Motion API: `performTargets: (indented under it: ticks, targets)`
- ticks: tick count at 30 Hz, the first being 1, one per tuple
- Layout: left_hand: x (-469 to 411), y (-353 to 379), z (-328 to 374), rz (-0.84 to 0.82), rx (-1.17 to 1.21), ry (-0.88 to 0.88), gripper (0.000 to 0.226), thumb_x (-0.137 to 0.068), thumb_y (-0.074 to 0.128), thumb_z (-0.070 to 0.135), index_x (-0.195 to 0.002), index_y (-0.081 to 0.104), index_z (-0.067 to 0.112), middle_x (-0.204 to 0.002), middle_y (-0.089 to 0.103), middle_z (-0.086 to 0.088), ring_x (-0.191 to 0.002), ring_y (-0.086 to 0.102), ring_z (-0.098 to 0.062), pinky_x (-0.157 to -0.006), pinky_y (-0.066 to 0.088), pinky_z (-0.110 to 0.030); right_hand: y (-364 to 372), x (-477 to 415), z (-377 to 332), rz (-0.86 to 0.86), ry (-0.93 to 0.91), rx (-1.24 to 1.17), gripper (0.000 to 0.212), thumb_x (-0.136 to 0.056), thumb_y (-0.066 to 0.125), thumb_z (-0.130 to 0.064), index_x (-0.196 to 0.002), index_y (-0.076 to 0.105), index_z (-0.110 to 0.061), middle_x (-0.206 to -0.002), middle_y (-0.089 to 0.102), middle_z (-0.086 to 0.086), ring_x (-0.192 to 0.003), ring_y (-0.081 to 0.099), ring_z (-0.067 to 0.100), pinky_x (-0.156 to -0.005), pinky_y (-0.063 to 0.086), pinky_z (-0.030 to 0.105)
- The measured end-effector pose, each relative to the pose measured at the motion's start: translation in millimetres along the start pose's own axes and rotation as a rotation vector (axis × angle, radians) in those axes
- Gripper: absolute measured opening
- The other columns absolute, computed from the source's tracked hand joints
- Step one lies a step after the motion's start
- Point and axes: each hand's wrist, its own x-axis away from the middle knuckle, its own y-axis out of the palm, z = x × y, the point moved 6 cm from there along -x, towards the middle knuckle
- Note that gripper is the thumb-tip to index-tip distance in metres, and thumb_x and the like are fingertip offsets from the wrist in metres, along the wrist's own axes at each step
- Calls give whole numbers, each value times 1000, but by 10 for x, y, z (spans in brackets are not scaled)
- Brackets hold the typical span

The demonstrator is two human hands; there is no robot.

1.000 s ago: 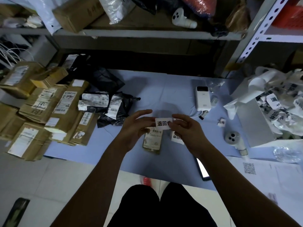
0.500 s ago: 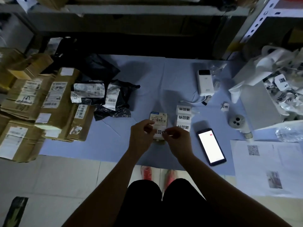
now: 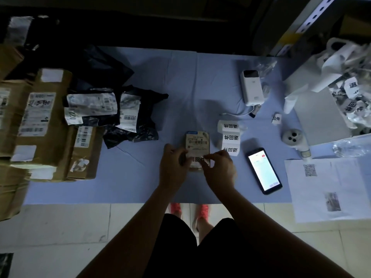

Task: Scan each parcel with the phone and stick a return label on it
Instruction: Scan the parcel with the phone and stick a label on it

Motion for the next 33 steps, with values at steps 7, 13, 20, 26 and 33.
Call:
performTargets:
  ticks: [7, 13, 20, 26, 33]
  targets:
    - [-11, 94, -118, -168, 234, -157, 45, -87, 76, 11, -129, 63, 14, -119, 60, -5, -110, 64, -19, -93, 54, -24, 71, -27, 123, -161, 108, -382, 52, -88, 76, -18, -138, 59, -18, -121, 72, 1, -92, 70, 12, -79, 57, 24]
    - [337, -267, -139, -64, 266, -185, 53, -91, 69, 1, -141, 53, 8, -128, 54, -12, -116, 59, -23, -89, 51, -14, 65, 188, -56, -206, -37, -469, 47, -86, 78, -16, -131, 66, -24, -108, 75, -5, -86, 72, 6, -77, 62, 29]
    - [1177, -1411, -409, 267, 269, -270, 50, -95, 63, 0, -139, 55, 23, -123, 54, -4, -107, 57, -13, -77, 45, -4, 413, 962, -960, -318, -323, -523, 44, -86, 77, -20, -129, 67, -23, -108, 74, -7, -81, 68, 0, -67, 52, 7]
    - [2169, -2555, -936, 570, 423, -349, 48, -96, 60, -2, -133, 58, 29, -120, 54, 4, -98, 61, 3, -70, 51, -9, 949, 2020, -1990, -439, -594, -475, 44, -86, 78, -18, -129, 67, -23, -109, 72, -14, -82, 67, -5, -70, 58, 16]
    - [3297, -3921, -2062, 755, 503, -401, 42, -98, 58, 3, -139, 58, 13, -127, 50, -2, -105, 58, -3, -78, 52, -14, 2105, 3427, -3168, -578, -697, -411, 29, -80, 76, -17, -99, 73, -39, -85, 74, -25, -79, 71, -2, -70, 58, 23]
